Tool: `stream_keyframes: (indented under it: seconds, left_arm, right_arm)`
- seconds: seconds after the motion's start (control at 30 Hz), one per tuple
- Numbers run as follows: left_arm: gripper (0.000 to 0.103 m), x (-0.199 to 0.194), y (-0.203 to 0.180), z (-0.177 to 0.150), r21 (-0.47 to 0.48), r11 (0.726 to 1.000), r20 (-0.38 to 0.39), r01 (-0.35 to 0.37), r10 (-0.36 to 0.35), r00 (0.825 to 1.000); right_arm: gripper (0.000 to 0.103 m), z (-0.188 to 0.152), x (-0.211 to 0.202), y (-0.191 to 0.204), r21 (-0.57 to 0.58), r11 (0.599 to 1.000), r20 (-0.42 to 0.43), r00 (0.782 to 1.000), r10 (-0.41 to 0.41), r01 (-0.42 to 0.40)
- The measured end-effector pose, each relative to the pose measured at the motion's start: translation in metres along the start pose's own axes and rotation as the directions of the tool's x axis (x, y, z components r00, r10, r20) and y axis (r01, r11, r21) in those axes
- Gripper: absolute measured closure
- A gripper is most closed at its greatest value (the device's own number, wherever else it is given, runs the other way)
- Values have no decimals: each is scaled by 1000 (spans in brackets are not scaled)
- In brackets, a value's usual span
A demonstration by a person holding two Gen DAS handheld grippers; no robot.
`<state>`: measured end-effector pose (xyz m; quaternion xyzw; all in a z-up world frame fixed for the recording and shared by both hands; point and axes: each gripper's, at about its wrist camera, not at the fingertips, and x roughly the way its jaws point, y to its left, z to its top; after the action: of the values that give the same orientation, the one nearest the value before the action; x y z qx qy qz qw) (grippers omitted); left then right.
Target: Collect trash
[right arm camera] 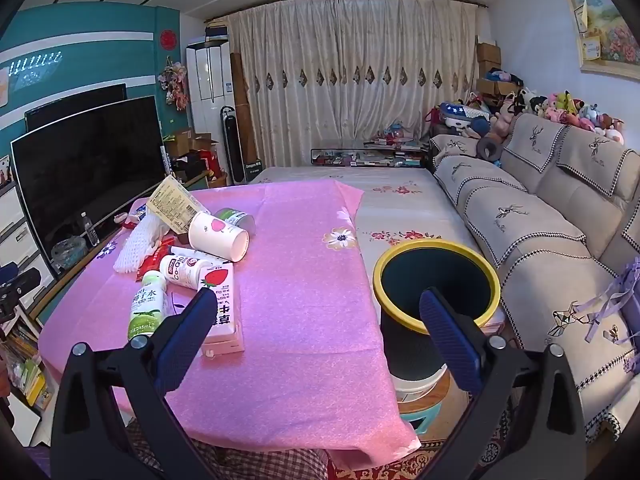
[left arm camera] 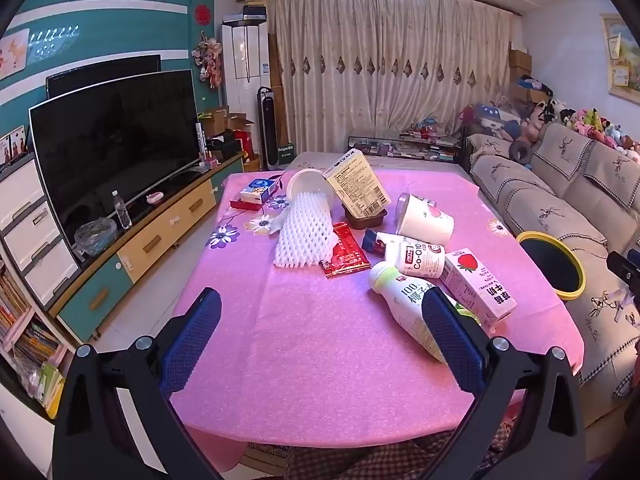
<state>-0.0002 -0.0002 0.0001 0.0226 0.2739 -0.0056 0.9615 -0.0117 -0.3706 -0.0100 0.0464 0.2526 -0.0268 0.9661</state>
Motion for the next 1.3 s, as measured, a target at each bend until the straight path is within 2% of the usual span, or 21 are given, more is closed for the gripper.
stream_keyframes:
  seconds: [1.3]
  left_arm:
    - [4, 9, -6, -5, -14, 999, -36, 31, -32, 999]
  right_arm:
    - [6, -5, 9, 1, 10, 1000, -11, 1000, 6, -6]
